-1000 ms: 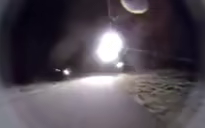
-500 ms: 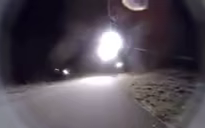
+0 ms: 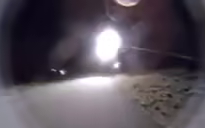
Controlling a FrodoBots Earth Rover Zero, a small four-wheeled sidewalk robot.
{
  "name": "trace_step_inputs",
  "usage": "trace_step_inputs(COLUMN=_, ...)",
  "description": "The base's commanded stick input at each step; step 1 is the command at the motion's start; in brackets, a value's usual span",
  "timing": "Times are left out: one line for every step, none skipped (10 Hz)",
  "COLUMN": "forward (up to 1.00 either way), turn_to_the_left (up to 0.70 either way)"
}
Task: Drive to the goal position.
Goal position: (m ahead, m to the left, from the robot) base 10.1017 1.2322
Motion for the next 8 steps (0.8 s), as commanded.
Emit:
trace_step_inputs(forward=1.00, turn_to_the_left=0.00)
trace_step_inputs(forward=1.00, turn_to_the_left=0.00)
trace_step_inputs(forward=1.00, turn_to_the_left=0.00)
trace_step_inputs(forward=1.00, turn_to_the_left=0.00)
trace_step_inputs(forward=1.00, turn_to_the_left=0.00)
trace_step_inputs(forward=1.00, turn_to_the_left=0.00)
trace_step_inputs(forward=1.00, turn_to_the_left=0.00)
trace_step_inputs(forward=1.00, turn_to_the_left=0.07)
